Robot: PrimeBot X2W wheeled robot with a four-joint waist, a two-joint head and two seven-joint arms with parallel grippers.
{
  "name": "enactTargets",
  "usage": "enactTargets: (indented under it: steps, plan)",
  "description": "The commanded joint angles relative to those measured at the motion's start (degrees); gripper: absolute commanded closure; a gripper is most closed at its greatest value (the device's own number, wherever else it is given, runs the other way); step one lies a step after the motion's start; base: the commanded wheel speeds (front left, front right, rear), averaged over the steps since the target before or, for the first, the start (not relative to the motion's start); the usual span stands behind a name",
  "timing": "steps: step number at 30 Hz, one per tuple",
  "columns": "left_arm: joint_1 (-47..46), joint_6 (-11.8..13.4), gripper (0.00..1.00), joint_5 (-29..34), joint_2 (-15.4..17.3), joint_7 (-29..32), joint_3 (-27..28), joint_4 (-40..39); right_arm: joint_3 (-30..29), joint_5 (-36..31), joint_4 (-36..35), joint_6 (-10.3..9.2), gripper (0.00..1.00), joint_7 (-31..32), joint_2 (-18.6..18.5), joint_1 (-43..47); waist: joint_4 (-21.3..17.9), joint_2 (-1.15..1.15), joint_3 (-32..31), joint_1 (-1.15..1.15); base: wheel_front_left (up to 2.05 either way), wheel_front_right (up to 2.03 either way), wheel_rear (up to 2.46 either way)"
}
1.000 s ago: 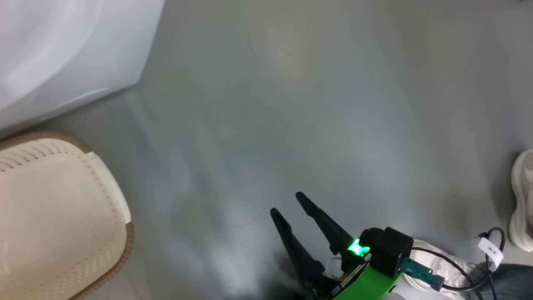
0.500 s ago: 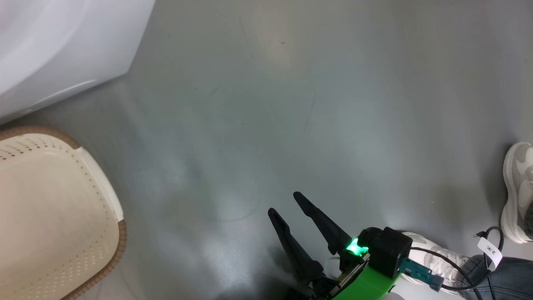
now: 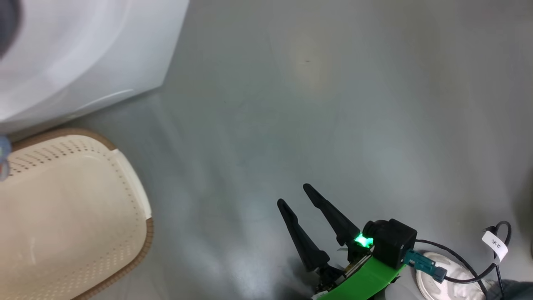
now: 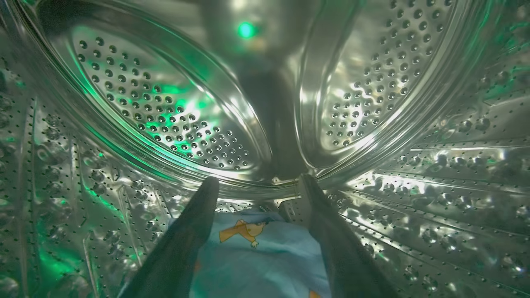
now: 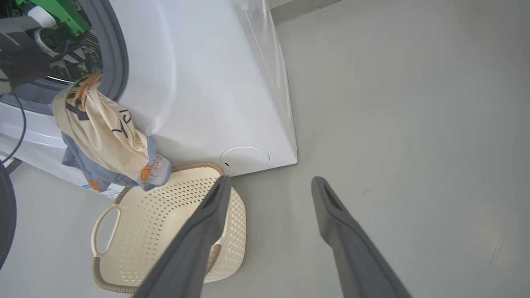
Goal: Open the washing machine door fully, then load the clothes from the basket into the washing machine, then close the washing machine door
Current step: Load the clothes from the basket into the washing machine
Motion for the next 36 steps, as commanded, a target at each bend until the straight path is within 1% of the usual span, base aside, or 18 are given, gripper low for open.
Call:
enactTargets:
  steps: [1, 6, 13, 18, 24, 25, 29, 36]
  plan:
    - [2.26, 0.65, 0.0, -0.48, 1.48, -0.63, 0.5, -1.07, 0.65, -0.41, -0.7, 0.1, 0.0, -0.34, -0.51, 0.57, 1.85, 0.0, -1.91, 0.0, 0.0, 0.0, 0.0]
    - [6.8, 1.77, 0.0, -1.56, -1.36, -1.3, 0.89, -2.19, 0.0, -1.01, -0.09, 0.1, 0.0, -0.34, -0.51, 0.52, 3.42, 0.0, -4.55, 0.0, 0.0, 0.0, 0.0]
    - [14.9, 2.87, 0.0, -2.77, -4.61, -1.35, 2.3, -8.96, -1.09, -1.99, 1.16, 0.1, 0.0, -0.34, -0.51, 0.73, 5.4, 0.0, -8.29, 0.0, 0.0, 0.0, 0.0]
    - [21.45, 3.37, 0.0, -3.43, -7.53, -1.36, 3.56, -14.01, -2.19, -2.68, 1.94, 0.1, 0.0, -0.34, -0.51, 1.42, 7.39, 0.0, -11.53, 0.0, 0.0, 0.0, 0.0]
    - [28.53, 2.99, 0.0, -3.5, -10.98, -1.36, 4.17, -17.99, -3.87, -3.74, 2.68, 0.1, 0.0, -0.34, -0.51, 2.31, 10.02, 0.0, -15.27, 0.0, 0.0, 0.0, 0.0]
    - [28.53, 2.99, 0.0, -3.5, -10.98, -1.36, 4.17, -17.99, -3.87, -3.74, 2.68, 0.1, 0.0, -0.34, -0.51, 2.31, 10.02, 0.0, -15.27, 0.0, 0.0, 0.0, 0.0]
    - [32.63, 2.45, 0.0, -3.61, -13.48, -1.36, 4.32, -20.67, -5.45, -4.74, 2.8, 0.1, 0.0, -0.34, -0.51, 2.8, 12.22, 0.0, -16.55, 0.0, 0.0, 0.0, 0.0]
    - [40.04, -0.04, 0.0, -4.5, -17.59, -1.37, 3.91, -25.51, -8.27, -6.93, 2.74, 0.1, 0.0, -0.34, -0.51, 3.27, 16.53, 0.0, -17.4, 0.0, 0.0, 0.0, 0.0]
